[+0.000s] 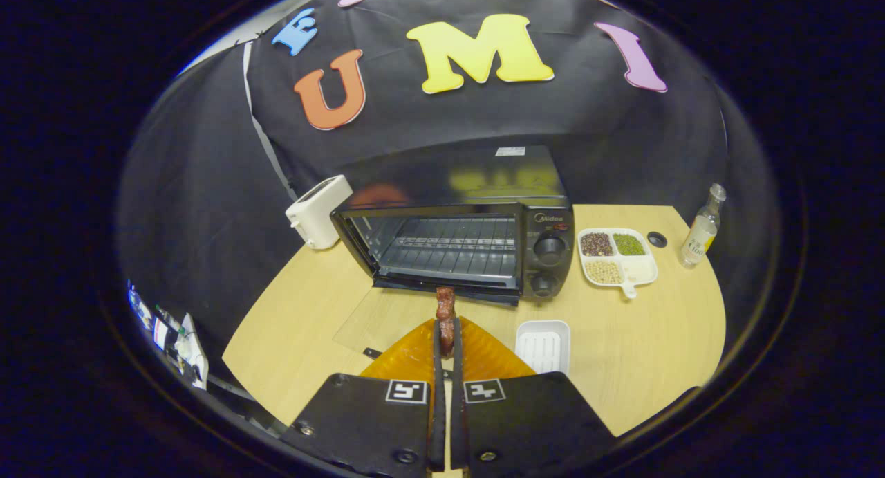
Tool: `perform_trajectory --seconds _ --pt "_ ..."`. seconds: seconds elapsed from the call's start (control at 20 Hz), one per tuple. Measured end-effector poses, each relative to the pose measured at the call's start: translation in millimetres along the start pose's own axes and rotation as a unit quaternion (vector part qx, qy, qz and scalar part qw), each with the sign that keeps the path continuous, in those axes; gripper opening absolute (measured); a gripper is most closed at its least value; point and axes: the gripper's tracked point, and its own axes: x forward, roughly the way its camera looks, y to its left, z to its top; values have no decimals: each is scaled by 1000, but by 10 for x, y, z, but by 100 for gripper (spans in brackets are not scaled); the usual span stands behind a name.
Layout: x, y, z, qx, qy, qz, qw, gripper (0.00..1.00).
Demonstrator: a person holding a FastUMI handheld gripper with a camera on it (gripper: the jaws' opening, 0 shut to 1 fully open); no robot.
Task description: Open the toaster oven, put the food inside, and close the toaster oven door.
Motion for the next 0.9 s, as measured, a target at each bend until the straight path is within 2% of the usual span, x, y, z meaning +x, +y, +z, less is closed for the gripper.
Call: perform_trajectory --seconds 0.15,0.3,0.4,0.65,0.9 --pt "208 124 74 9 -22 -11 1000 6" --pt "381 203 208 22 -77 -34 996 6" --pt "509 288 279 44 -108 -30 993 6" --pt "726 374 545 114 -199 -7 973 6" --pt "1084 507 558 221 -219 52 949 6"
